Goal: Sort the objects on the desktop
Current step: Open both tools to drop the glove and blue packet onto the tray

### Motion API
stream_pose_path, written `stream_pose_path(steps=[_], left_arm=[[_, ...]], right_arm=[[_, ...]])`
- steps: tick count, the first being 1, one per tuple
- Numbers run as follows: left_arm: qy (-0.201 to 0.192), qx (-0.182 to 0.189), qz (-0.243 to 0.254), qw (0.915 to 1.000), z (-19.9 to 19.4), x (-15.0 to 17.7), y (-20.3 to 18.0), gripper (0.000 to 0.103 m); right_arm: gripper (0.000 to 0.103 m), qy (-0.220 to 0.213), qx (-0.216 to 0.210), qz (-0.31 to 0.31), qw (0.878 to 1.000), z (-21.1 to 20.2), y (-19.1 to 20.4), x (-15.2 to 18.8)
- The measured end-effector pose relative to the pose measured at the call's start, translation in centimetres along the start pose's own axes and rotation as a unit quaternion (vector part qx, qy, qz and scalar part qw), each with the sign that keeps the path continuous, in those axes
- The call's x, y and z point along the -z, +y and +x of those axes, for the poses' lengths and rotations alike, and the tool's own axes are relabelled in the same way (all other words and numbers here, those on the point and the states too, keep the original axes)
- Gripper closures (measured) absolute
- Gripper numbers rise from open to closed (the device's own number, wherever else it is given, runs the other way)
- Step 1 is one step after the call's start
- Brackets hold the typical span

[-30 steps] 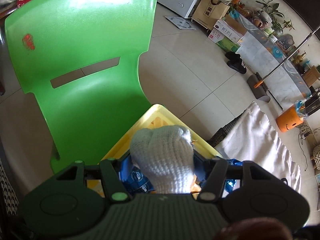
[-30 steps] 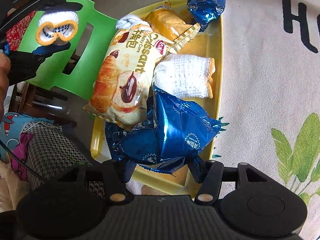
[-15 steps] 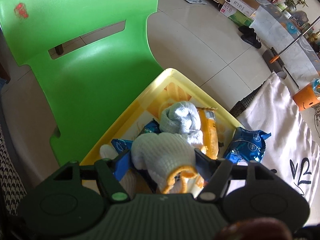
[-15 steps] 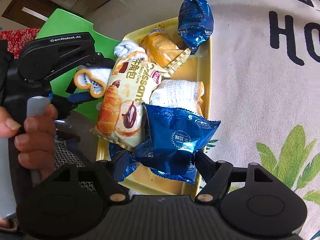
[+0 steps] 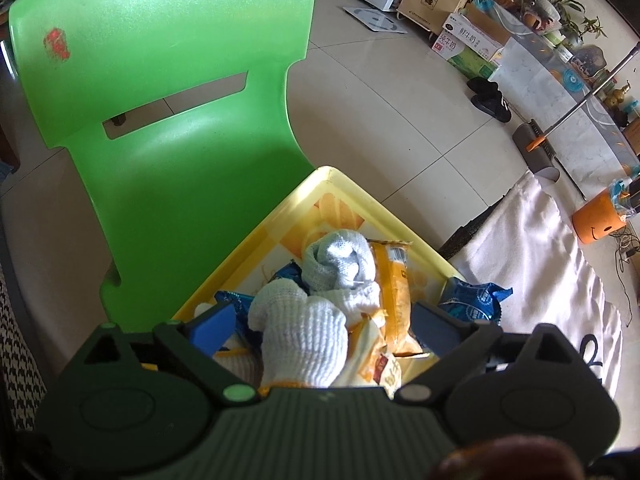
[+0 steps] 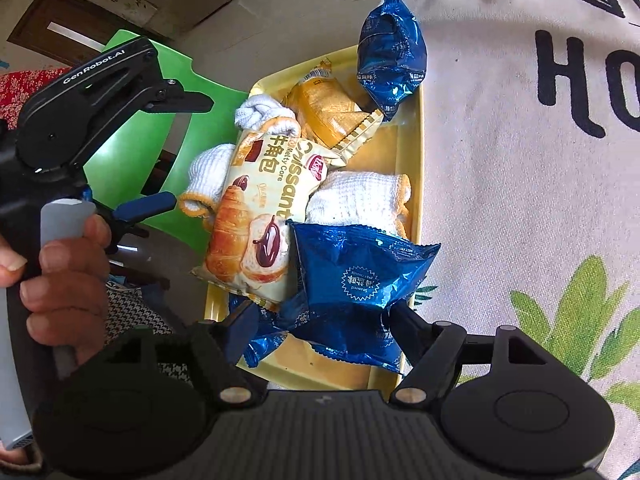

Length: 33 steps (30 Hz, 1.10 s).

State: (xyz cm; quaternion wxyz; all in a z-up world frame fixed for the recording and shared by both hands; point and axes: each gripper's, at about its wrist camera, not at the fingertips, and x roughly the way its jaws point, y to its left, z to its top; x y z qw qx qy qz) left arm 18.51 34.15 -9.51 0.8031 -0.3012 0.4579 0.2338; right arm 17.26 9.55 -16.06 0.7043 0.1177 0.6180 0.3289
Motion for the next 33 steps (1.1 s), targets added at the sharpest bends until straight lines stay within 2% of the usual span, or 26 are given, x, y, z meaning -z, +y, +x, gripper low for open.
stream_pose_path(steps=[3,6,13,18,20,26,33], left_arm=[[-0.005,0.005,0.002,1.0000,-0.6,0.1,-0.1,0.003],[-0.008,0.008,0.003,0.9999,-1.2,0.2,-0.2,0.002],[-0.019,0.019,-0.003,0.9996,-2.5,0.1,0.0,0.001],[-0.020,0.035,-0.005,0.9992,-3.1,0.1,0.1,0.001],[-0.022,0.039,-0.001,0.9990,-3.4,0.2,-0.1,0.001],[-0.025,0.042,0.007,0.9988,-4.2,0.7,-0.3,0.001],[-0.023,0.043,0.035,0.9982,-4.7,2.2,-0.8,0.001]], right_arm=[[0.030,0.000,-0.008,-0.001,1.000,0.3,0.5,-0.8],[0.030,0.012,-0.008,-0.005,1.000,0.3,0.6,0.0],[0.029,0.059,-0.036,-0.030,0.997,2.0,1.1,1.3],[0.029,0.061,-0.001,-0.063,0.996,2.1,1.3,1.8],[0.029,0.062,-0.001,-0.070,0.996,1.8,1.4,2.0],[0.029,0.034,0.012,-0.051,0.998,0.3,0.9,1.5],[0.028,-0.016,0.065,-0.042,0.997,-3.2,1.3,2.4]])
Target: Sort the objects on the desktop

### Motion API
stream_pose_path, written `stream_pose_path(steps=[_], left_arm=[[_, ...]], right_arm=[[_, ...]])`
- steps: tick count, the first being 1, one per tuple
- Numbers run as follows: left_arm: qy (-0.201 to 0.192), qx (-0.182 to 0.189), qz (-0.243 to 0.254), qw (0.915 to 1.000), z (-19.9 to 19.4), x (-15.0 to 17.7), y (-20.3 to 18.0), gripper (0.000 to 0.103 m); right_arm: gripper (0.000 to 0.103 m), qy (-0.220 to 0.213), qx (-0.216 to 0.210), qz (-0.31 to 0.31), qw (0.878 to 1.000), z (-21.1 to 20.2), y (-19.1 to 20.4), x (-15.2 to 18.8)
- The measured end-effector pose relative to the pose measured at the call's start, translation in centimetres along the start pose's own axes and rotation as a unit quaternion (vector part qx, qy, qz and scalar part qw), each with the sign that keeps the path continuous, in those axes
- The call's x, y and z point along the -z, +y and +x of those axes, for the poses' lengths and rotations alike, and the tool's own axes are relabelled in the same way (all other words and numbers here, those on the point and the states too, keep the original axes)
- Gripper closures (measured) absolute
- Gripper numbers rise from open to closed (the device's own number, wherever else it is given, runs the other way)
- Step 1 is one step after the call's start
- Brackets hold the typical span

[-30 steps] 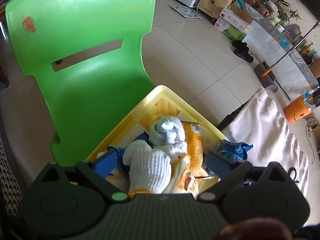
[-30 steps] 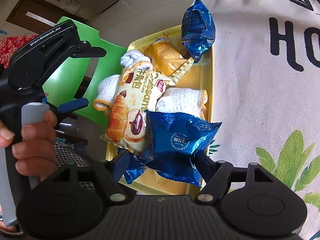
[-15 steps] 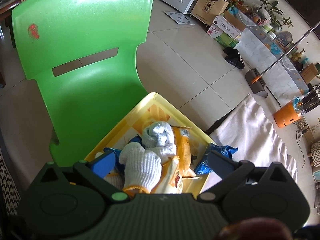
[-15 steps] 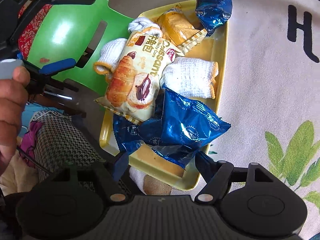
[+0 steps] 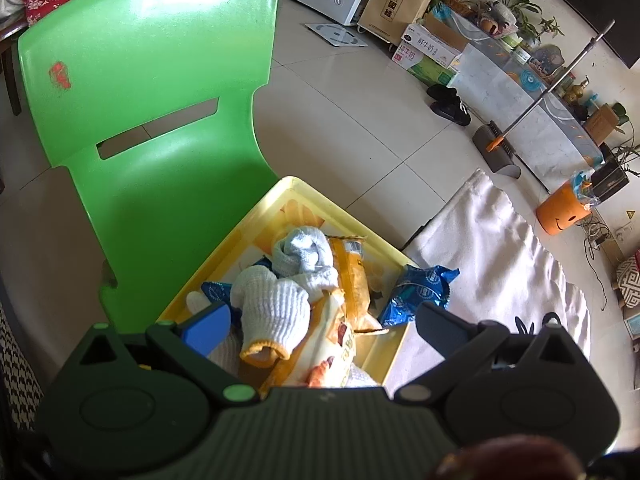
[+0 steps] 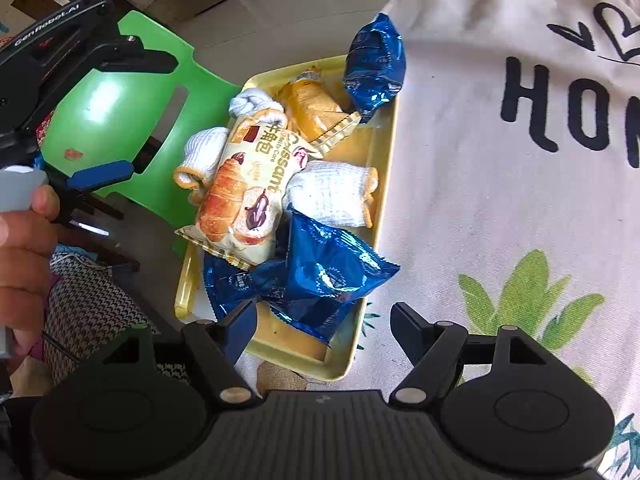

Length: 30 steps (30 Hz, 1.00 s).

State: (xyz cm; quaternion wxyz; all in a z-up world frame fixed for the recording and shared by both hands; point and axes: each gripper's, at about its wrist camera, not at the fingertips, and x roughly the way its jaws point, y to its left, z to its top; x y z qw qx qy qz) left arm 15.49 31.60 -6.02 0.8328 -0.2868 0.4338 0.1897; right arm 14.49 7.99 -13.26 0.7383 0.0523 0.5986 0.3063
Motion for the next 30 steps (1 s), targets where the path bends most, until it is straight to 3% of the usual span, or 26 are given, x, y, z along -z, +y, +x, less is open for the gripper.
stream_pose_path(steps=[7,13,25,30], left_arm=[[-0.004,-0.015,0.044,0.9989,-0.9,2.7,-0.2,0.001],[-0.006,-0.033,0.079,0.9963,-1.7,4.9,-0.4,0.001],[0.009,-0.078,0.149,0.9858,-1.2,8.4,-1.6,0.001],[0.020,-0.090,0.161,0.9827,-0.8,9.4,-1.7,0.001]], right_arm=[[0.026,-0.039,0.076,0.033,0.996,-3.4,-2.0,1.2],[0.024,-0.047,0.145,-0.010,0.988,-3.9,-2.1,1.3],[0.020,-0.066,0.181,-0.054,0.980,-5.3,-3.6,-0.5],[0.020,-0.069,0.168,-0.058,0.982,-5.3,-4.1,-1.9]])
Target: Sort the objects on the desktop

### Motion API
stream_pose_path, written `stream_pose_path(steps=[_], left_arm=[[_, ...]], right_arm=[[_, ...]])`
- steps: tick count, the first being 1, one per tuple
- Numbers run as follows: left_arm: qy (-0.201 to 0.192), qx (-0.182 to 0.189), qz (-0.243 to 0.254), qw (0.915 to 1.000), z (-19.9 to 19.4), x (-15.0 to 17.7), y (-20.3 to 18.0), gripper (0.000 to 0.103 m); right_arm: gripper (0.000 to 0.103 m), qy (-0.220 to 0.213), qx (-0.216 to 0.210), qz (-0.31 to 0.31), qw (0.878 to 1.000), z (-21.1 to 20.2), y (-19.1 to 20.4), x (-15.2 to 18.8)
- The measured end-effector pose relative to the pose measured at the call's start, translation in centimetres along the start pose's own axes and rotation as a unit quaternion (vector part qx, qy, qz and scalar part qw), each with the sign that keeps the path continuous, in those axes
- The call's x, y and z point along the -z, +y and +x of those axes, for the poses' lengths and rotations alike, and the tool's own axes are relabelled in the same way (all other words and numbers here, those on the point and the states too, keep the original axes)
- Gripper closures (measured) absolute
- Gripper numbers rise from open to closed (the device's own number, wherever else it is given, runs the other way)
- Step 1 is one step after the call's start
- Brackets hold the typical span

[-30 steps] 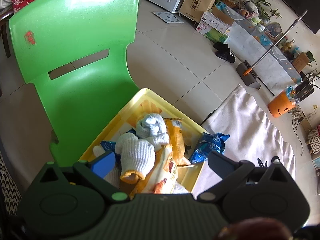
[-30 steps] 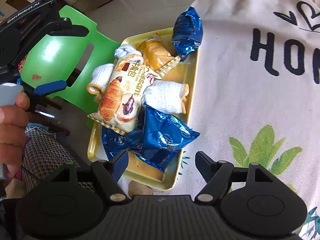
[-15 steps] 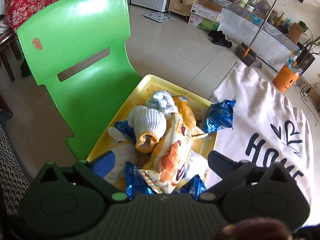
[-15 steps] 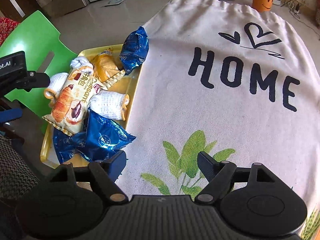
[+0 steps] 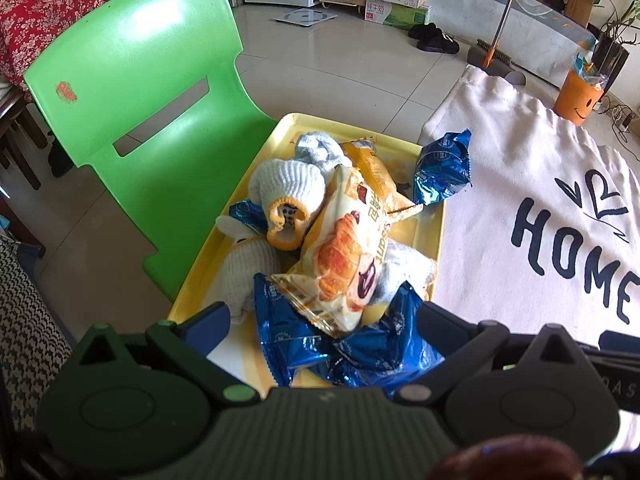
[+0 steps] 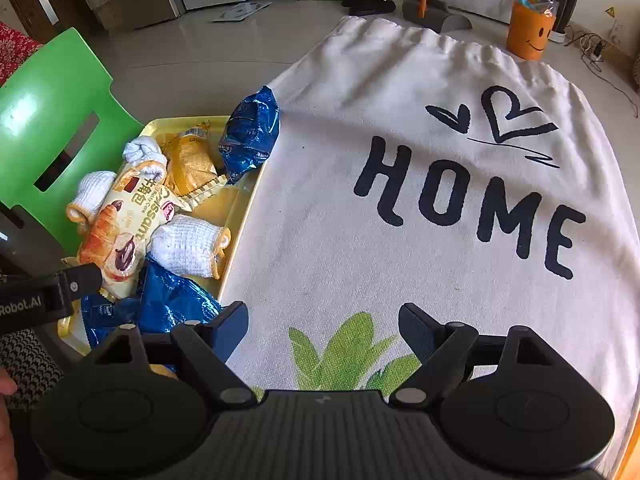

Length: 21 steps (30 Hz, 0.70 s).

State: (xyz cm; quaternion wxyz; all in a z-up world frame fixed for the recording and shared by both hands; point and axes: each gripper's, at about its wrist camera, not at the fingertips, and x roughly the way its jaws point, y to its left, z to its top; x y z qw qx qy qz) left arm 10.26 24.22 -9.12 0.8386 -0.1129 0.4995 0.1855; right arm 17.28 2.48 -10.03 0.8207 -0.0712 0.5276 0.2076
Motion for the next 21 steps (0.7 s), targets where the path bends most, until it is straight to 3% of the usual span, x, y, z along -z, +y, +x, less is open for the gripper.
stream_pose_path(steps=[21], left_arm=[[0.047,-0.001,0.008,0.9989,1.7,1.4,-1.4,0.001]], right_arm=[[0.020,0.001,-0.023,-0.013,1.000,2.5,1.6,-3.0]])
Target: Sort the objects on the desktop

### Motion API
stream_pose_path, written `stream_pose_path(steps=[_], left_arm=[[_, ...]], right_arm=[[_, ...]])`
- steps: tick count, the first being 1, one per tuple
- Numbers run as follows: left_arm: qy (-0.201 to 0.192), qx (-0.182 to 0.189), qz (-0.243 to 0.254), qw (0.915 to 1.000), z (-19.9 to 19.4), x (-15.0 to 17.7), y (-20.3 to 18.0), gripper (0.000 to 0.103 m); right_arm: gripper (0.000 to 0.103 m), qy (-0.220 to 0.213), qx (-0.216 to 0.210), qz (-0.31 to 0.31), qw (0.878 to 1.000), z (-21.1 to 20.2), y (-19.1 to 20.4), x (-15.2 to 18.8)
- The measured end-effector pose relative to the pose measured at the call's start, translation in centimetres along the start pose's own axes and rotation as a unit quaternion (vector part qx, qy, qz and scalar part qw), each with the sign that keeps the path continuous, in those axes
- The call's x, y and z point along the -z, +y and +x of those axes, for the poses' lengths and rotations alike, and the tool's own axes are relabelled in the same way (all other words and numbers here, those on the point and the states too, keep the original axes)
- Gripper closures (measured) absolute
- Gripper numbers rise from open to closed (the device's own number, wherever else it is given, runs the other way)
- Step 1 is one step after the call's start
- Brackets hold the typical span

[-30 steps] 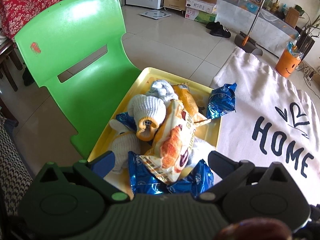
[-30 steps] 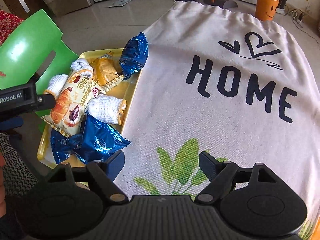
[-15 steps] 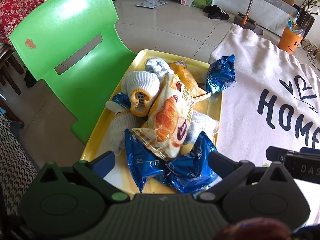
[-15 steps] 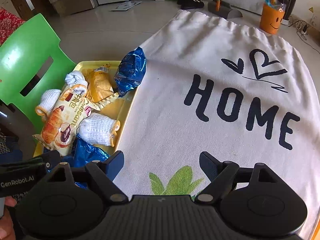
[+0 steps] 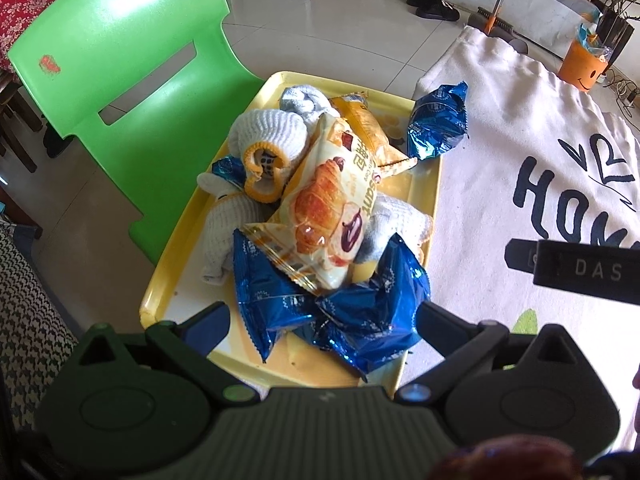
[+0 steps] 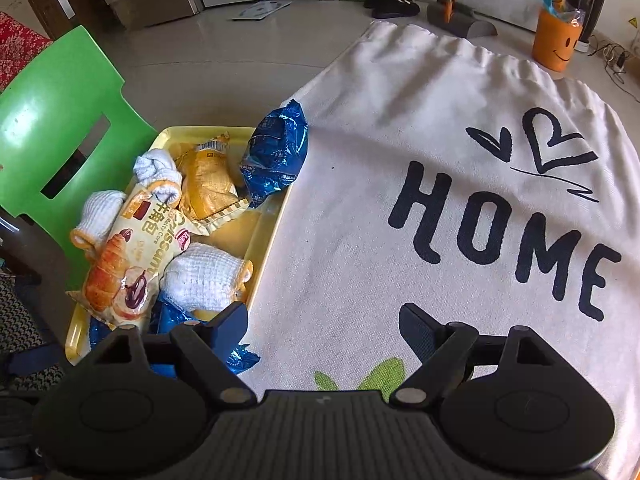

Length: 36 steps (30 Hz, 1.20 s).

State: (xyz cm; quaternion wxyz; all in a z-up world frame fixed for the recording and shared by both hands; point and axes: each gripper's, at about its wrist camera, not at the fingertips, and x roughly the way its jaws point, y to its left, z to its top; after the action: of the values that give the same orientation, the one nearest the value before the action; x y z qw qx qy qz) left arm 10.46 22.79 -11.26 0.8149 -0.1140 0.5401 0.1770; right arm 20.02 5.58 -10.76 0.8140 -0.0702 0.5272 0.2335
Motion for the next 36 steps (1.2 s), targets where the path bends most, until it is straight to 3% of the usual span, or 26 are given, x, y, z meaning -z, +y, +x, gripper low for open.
stream_pose_path(steps=[36], left_arm=[[0.006,-0.014,0.008,0.9999,0.2,0.6,-0.8,0.001]], right_arm=[[0.019,-0.005,-0.015,-0.045,0.999,0.8,2.2,-0.1]])
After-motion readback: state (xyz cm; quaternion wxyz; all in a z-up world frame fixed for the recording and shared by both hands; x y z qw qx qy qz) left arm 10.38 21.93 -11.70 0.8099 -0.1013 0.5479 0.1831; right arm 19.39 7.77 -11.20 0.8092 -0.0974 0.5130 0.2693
